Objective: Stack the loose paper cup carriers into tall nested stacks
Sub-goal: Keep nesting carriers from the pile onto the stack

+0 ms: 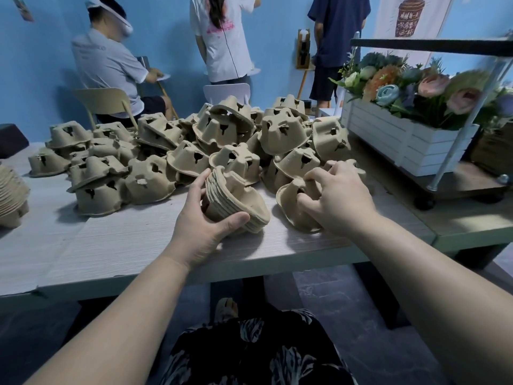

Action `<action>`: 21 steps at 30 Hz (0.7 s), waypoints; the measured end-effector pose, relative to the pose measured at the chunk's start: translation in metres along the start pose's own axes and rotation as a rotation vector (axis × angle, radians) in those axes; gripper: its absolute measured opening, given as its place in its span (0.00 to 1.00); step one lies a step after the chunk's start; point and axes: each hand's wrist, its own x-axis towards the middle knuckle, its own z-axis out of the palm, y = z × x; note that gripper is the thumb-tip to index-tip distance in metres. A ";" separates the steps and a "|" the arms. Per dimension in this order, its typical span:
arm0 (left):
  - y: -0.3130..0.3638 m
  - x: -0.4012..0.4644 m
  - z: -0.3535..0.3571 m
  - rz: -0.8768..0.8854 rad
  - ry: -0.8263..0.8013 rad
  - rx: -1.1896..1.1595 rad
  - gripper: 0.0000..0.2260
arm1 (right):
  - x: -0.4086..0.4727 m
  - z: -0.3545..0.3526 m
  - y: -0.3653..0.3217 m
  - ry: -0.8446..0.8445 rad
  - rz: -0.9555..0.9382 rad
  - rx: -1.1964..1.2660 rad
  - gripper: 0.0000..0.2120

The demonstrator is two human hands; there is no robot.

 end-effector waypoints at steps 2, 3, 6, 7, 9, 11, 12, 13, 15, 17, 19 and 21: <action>0.001 -0.001 0.000 0.009 0.002 0.000 0.53 | 0.000 0.002 -0.002 -0.014 -0.006 0.002 0.16; 0.001 -0.001 0.000 0.017 0.005 -0.001 0.52 | -0.001 0.002 -0.002 -0.013 -0.008 0.010 0.15; 0.002 -0.002 0.001 0.042 0.010 -0.005 0.50 | -0.001 0.000 -0.006 0.048 -0.031 0.057 0.13; 0.002 -0.001 0.002 0.044 0.011 -0.007 0.50 | -0.001 -0.001 -0.007 0.085 -0.038 0.072 0.12; 0.003 -0.001 0.002 0.046 0.015 -0.009 0.49 | -0.002 -0.002 -0.009 0.178 -0.057 0.129 0.12; 0.003 -0.001 0.003 0.041 0.017 -0.004 0.47 | -0.003 -0.001 -0.011 0.251 -0.075 0.219 0.12; 0.003 -0.001 0.002 0.037 0.019 -0.005 0.47 | -0.003 0.000 -0.012 0.263 -0.079 0.257 0.12; 0.003 -0.001 0.002 0.034 0.021 -0.008 0.47 | -0.003 0.002 -0.012 0.256 -0.083 0.287 0.12; 0.002 -0.001 0.002 0.032 0.024 -0.011 0.47 | -0.006 0.008 -0.012 0.190 -0.088 0.341 0.13; 0.002 -0.001 0.002 0.035 0.025 -0.002 0.48 | -0.010 0.014 -0.010 0.105 -0.066 0.372 0.12; 0.001 -0.001 0.001 0.038 0.025 0.007 0.49 | -0.013 0.017 -0.007 0.054 -0.029 0.371 0.13; 0.000 0.000 0.001 0.040 0.023 0.013 0.49 | -0.013 0.017 -0.003 0.044 0.002 0.357 0.18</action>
